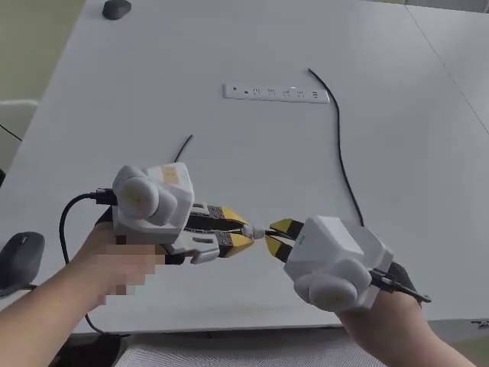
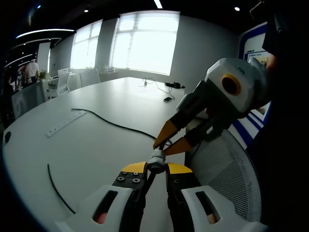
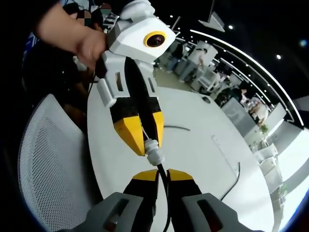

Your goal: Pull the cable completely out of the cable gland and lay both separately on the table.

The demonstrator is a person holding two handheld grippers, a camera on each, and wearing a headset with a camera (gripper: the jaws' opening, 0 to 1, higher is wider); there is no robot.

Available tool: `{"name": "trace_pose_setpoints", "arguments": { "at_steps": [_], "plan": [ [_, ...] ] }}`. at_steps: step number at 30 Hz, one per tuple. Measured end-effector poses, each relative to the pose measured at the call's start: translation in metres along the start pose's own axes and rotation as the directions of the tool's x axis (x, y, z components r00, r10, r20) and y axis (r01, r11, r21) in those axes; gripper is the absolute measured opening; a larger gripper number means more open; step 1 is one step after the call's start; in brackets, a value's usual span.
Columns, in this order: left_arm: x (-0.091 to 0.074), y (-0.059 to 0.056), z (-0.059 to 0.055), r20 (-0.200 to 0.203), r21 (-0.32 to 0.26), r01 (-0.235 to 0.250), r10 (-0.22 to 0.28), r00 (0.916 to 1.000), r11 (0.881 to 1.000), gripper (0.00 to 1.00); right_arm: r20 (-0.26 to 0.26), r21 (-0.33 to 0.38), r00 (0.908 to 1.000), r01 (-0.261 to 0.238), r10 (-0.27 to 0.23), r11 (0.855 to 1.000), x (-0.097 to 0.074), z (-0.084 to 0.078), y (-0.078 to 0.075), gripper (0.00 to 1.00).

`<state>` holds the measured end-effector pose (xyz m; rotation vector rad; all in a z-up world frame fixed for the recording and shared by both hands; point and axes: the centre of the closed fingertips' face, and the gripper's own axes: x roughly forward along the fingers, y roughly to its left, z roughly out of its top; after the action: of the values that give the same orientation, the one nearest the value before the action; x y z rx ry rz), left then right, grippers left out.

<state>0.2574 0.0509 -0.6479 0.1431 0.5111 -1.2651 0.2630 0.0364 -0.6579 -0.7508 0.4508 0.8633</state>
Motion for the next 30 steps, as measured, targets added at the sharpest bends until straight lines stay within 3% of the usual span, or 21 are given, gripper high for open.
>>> {"name": "trace_pose_setpoints", "arguments": {
  "at_steps": [11,21,27,30],
  "plan": [
    [0.003,0.002,0.007,0.021,0.000,-0.003,0.003,0.9998,1.000,0.15,0.015,0.056,0.9997,0.016,-0.017,0.998,-0.001,-0.002,-0.008,0.00],
    [0.001,0.005,0.010,0.036,-0.007,-0.013,0.013,0.9993,1.000,0.15,-0.005,0.159,0.9990,0.044,-0.044,0.986,-0.001,-0.022,-0.020,0.00],
    [-0.001,0.004,0.011,0.042,-0.011,-0.016,0.017,0.9990,1.000,0.15,-0.034,0.288,0.9974,0.071,-0.064,0.955,-0.002,-0.043,-0.031,0.00],
    [-0.002,0.004,0.011,0.044,-0.011,-0.018,0.019,0.9988,1.000,0.15,-0.056,0.364,0.9963,0.081,-0.066,0.928,-0.001,-0.055,-0.033,0.00]
  ]
}}
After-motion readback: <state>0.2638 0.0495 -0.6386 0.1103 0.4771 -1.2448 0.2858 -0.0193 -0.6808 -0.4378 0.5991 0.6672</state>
